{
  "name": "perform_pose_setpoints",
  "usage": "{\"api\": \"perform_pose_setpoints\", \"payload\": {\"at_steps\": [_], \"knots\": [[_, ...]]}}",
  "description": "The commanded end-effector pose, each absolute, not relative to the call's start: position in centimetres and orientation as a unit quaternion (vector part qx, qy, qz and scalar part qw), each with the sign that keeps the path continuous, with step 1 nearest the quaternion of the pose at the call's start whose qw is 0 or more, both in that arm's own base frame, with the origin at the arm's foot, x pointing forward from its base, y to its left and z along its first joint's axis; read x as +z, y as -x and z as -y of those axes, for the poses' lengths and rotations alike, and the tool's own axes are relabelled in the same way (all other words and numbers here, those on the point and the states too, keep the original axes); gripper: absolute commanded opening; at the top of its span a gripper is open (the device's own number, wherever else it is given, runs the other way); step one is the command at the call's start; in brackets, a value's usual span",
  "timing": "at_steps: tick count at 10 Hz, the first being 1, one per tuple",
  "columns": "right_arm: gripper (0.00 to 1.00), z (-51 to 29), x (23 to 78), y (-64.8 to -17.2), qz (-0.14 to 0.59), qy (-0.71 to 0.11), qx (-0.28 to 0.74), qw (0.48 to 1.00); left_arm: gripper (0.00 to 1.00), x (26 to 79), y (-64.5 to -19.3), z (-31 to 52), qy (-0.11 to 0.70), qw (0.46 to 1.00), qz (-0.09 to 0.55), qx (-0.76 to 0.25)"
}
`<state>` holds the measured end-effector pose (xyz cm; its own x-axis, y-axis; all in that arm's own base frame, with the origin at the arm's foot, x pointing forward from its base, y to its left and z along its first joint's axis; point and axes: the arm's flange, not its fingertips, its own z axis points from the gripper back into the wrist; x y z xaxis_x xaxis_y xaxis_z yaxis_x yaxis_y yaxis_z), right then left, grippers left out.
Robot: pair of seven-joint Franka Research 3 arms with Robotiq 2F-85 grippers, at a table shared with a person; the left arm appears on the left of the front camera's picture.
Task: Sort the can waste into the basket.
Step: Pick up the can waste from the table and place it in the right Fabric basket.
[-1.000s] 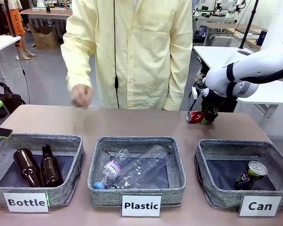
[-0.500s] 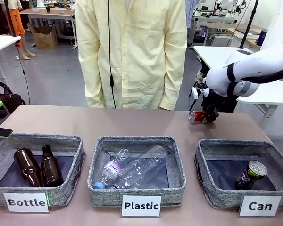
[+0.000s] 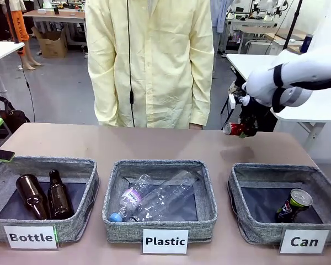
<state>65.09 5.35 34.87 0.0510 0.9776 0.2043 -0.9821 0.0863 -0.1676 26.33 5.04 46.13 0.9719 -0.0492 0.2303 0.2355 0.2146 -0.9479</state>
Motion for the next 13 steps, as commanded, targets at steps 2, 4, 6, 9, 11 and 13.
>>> {"api": "perform_pose_setpoints", "payload": {"at_steps": [2, 4, 6, 9, 11, 13], "knots": [[0.00, -2.4, 41.2, -54.3, 0.148, -0.040, 0.618, 0.771, 1.00, 46.3, -26.3, -4.9, 0.626, 0.770, 0.081, -0.096], [0.00, -0.4, 43.7, -46.7, 0.142, -0.041, 0.634, 0.759, 1.00, 46.3, -26.3, -4.9, 0.626, 0.770, 0.081, -0.096], [0.00, 1.1, 44.9, -39.9, 0.142, -0.042, 0.658, 0.739, 1.00, 46.3, -26.3, -4.9, 0.626, 0.770, 0.081, -0.096], [0.00, 2.2, 43.5, -34.9, 0.107, -0.113, 0.681, 0.715, 1.00, 46.3, -26.3, -4.9, 0.626, 0.770, 0.081, -0.096], [0.00, 1.9, 42.6, -34.1, 0.093, -0.118, 0.687, 0.711, 1.00, 46.3, -26.3, -4.9, 0.626, 0.770, 0.081, -0.096], [0.00, 1.5, 42.2, -34.3, 0.097, -0.122, 0.696, 0.701, 1.00, 46.3, -26.3, -4.9, 0.626, 0.770, 0.081, -0.096]]}}
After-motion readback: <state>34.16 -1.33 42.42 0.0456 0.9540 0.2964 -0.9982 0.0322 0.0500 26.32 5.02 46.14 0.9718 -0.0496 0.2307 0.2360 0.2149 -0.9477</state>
